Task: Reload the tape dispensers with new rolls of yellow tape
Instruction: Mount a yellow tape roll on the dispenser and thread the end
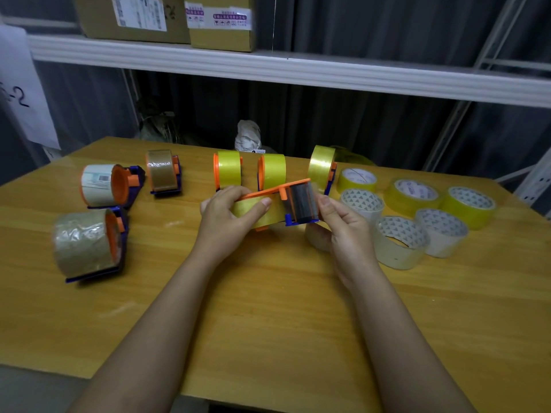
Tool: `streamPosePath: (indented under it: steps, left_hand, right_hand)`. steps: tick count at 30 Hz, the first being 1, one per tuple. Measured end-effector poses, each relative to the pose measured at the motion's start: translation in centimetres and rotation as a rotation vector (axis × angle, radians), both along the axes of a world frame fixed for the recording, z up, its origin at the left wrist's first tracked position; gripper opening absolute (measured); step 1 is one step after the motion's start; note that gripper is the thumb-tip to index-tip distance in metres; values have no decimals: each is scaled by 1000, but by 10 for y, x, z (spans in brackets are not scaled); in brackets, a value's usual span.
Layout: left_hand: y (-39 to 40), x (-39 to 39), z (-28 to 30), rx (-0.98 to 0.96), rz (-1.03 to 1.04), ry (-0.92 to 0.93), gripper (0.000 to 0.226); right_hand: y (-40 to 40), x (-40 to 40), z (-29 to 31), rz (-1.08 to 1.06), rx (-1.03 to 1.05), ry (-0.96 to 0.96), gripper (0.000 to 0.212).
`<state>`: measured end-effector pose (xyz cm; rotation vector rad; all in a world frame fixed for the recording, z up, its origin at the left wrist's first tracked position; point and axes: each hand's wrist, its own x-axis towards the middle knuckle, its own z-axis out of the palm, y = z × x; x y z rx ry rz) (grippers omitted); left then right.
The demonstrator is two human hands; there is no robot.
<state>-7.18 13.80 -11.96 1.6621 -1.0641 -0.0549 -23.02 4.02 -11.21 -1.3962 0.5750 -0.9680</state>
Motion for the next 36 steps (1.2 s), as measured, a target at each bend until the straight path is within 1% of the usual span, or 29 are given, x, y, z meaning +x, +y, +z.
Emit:
streamPosePath:
  steps: [4,7,9,14,17,19,21,24,25,26,28,31,33,35,36]
  left_hand:
    - [1,-1,2,-3,-7,47,46]
    - [2,-6,4,-25,-8,140,42]
    - [1,-8,3,-17,-8,202,41]
    - [-2,-8,1,22,3,206,42]
    - [-2,-8,2,27,4,227,44]
    - [0,-8,3,24,-5,245,45]
    - [1,-10,5,20,-18,262,39]
    - [2,-14,9,-15,-42,301,13]
    - [3,-16,11,-23,-46,311,9]
    - [3,-17,12,-29,-47,312,9]
    - [1,-16,11,-36,-32,320,18]
    - [-1,-11,10,-55,-6,395,30]
    - [-2,-7,10,-66,33,416,37]
    - [-3,-7,11,-57,47,429,31]
    - [-4,-8,13,-59,29,464,28]
  right_hand:
    - [0,0,0,3,-61,30,26]
    - [2,2,1,37,-74,42,24]
    - [2,2,2,25,-96,15,22]
    - [1,-2,5,-93,-206,-97,31]
    - [2,-2,4,-25,-232,-99,37]
    - [4,-1,4,34,-235,-73,36]
    - [6,0,5,95,-205,-76,31]
    - [5,1,3,168,-115,-73,33]
    - [4,2,1,177,-105,-54,33]
    - [4,3,0,180,-103,-32,34]
    - [6,4,-1,183,-92,3,41]
    - [8,6,0,181,-58,68,54]
    - [8,5,0,170,-89,94,55]
    - [9,3,1,151,-153,103,61]
    - [9,2,1,151,-195,127,67]
